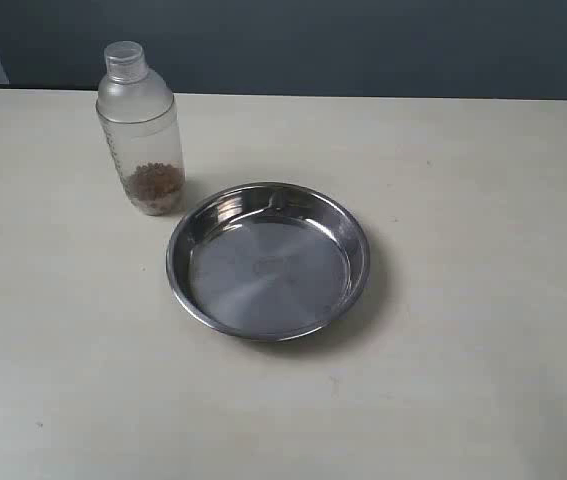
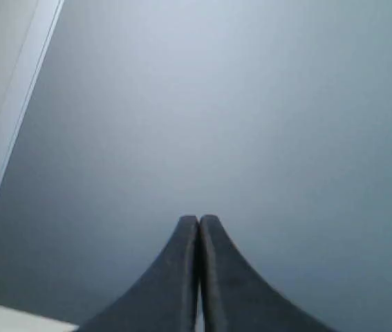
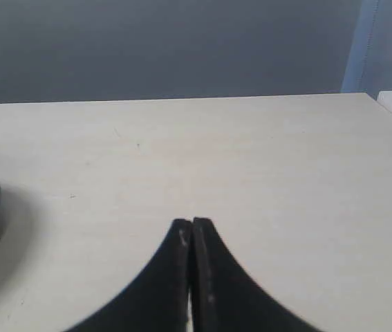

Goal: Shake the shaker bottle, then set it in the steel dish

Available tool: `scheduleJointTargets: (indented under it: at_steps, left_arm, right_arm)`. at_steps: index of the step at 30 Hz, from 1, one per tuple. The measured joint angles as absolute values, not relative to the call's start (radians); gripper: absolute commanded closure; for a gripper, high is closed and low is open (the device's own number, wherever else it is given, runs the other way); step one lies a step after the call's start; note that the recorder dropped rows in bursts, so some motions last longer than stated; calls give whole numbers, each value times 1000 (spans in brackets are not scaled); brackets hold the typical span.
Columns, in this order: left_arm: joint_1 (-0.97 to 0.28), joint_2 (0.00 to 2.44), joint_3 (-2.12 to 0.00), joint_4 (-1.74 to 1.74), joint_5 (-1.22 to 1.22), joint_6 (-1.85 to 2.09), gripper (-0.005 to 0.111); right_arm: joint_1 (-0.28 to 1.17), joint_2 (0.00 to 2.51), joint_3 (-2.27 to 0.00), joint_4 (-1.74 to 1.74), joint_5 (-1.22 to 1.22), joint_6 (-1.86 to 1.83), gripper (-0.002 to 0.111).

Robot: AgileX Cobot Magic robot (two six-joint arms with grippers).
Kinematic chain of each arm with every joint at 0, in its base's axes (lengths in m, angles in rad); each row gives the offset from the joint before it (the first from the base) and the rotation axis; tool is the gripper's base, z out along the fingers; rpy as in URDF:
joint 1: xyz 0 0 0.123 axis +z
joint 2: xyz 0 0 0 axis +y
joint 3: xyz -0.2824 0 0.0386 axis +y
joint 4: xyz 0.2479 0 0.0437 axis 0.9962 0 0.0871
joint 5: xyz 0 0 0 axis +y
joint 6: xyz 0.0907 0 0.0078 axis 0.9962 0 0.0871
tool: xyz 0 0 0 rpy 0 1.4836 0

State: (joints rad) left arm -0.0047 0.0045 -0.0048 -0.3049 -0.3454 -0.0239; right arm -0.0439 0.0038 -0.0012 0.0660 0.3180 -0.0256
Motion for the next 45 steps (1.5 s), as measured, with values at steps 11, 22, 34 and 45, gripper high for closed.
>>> scheduleJointTargets:
  at_steps: [11,22,34,45]
  left_arm:
    - [-5,359,-242,108,-504,-82,103]
    - [-5,840,-353,236,-662,-262,1]
    - [-5,1141,-356,375,-721,-275,1]
    - [-5,1502,-357,362,-1080,-246,1]
  right_arm:
    - [-44,4,-1,66,318,-26,109]
    - [-44,4,-1,66,318,-26,109]
    - [-44,4,-1,66,318,-26,109]
    - [-44,4,-1,66,318,-26,109]
